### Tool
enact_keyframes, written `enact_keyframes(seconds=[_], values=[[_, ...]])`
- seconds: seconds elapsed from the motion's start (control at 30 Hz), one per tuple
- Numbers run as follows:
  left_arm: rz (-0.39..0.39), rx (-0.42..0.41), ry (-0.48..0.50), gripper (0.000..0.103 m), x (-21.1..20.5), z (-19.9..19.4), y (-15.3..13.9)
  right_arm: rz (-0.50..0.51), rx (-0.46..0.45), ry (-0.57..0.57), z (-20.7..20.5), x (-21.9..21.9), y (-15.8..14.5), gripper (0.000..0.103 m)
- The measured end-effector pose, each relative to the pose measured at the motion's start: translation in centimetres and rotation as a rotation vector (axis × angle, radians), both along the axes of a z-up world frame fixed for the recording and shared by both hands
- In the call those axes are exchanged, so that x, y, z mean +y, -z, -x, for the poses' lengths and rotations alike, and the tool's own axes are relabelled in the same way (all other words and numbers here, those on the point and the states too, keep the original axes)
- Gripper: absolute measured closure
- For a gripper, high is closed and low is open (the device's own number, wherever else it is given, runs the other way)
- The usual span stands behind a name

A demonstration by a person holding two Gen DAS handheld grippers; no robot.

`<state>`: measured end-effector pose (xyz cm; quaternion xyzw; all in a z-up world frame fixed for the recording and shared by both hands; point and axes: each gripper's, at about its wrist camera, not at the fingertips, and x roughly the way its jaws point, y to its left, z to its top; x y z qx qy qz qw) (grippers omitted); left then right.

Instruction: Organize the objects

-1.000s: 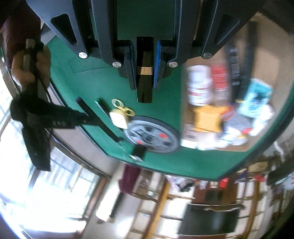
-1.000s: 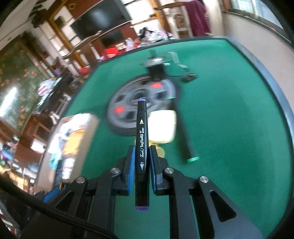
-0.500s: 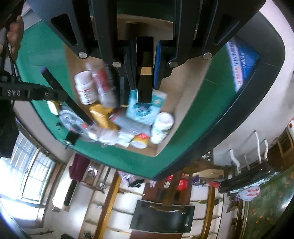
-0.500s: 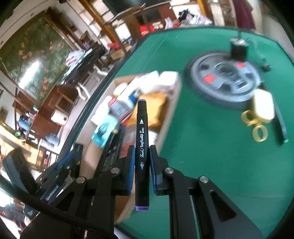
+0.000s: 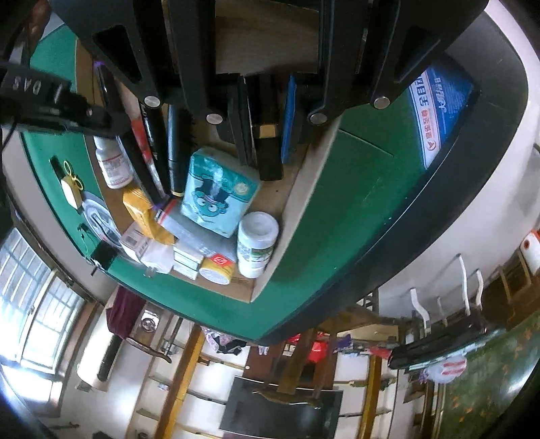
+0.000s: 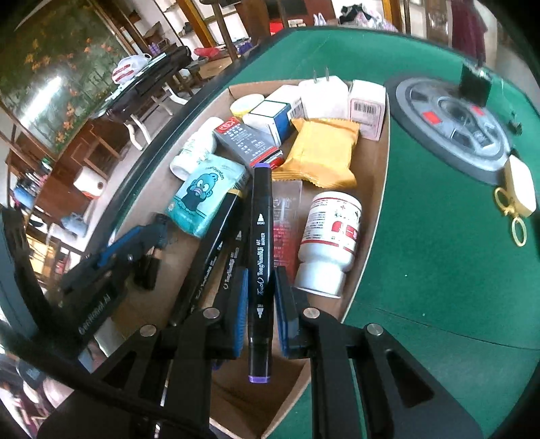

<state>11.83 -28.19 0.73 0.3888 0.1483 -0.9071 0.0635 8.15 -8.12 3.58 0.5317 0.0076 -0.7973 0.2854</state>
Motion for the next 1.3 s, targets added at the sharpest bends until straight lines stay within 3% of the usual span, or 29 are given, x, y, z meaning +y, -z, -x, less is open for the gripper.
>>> enact_keyframes(seconds=[0.13,0.2,0.27,0.33,0.53,0.77,1.0,1.3], values=[[0.029,0.018,-0.017,0.088,0.2,-0.5,-0.8,-0.018,0.005,0.006,-0.7,0.0,-0.2,0.090],[0.048,0.033,-0.027,0.081,0.5,-0.9,-1.5,-0.014,0.002,0.002,-1.0,0.2,-0.2,0.086],[0.075,0.061,-0.057,0.054,1.0,-1.5,-2.6,0.010,0.000,-0.003,-1.4,0.5,-0.2,0.080],[0.108,0.101,-0.088,0.047,1.5,-2.3,-3.6,0.037,0.013,-0.004,-1.8,0.7,-0.3,0.075],[0.265,0.155,-0.153,0.044,4.0,-3.6,-6.2,0.049,0.115,0.020,-3.1,1.7,-1.1,0.061],[0.367,0.180,-0.179,0.040,6.4,-4.2,-7.8,0.059,0.186,0.006,-4.6,2.7,-1.8,0.060],[0.390,0.173,-0.169,0.040,8.0,-4.4,-8.1,0.075,0.246,0.017,-5.6,4.2,-2.6,0.052],[0.406,0.167,-0.153,0.040,9.4,-4.5,-8.3,0.099,0.249,0.037,-5.8,5.2,-2.5,0.052]])
